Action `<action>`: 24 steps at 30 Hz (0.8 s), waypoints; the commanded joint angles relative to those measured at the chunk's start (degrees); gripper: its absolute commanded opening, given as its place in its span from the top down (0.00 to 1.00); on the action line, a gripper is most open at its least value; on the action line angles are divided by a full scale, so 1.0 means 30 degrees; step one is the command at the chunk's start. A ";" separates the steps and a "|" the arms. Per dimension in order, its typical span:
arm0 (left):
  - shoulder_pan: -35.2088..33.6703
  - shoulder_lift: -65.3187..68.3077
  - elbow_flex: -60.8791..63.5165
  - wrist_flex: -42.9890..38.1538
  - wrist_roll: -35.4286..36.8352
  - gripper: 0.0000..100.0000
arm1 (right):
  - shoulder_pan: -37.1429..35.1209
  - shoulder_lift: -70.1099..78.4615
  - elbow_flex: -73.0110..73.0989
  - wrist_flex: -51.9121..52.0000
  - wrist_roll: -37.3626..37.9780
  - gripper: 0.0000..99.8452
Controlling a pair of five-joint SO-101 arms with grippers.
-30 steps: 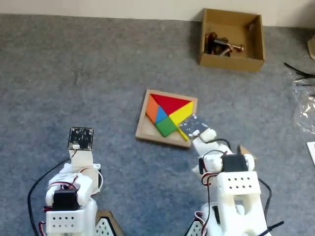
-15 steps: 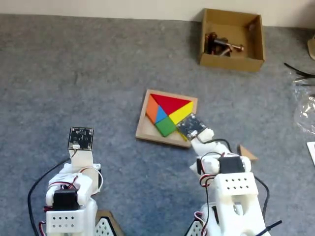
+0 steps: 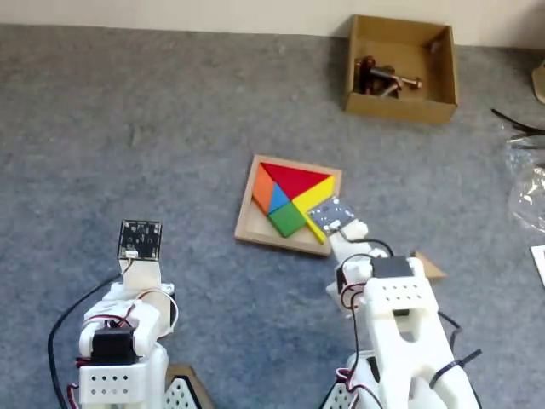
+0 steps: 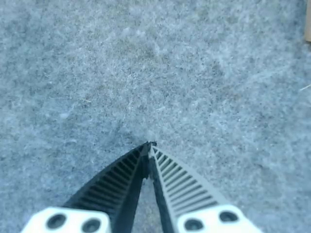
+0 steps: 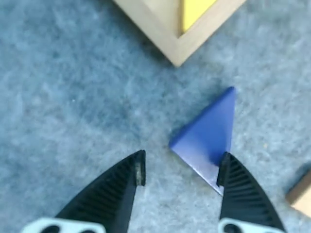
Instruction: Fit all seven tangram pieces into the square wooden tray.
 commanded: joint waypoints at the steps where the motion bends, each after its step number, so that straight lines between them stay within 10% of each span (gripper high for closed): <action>1: -0.0249 -0.0103 0.0425 0.0147 -0.0117 0.99 | 0.0073 0.0015 -0.1187 -0.0542 0.0586 0.77; 24: -0.0249 -0.0103 0.0425 0.0147 -0.0117 0.99 | 0.1040 0.0073 -0.1158 -0.1626 0.1817 0.77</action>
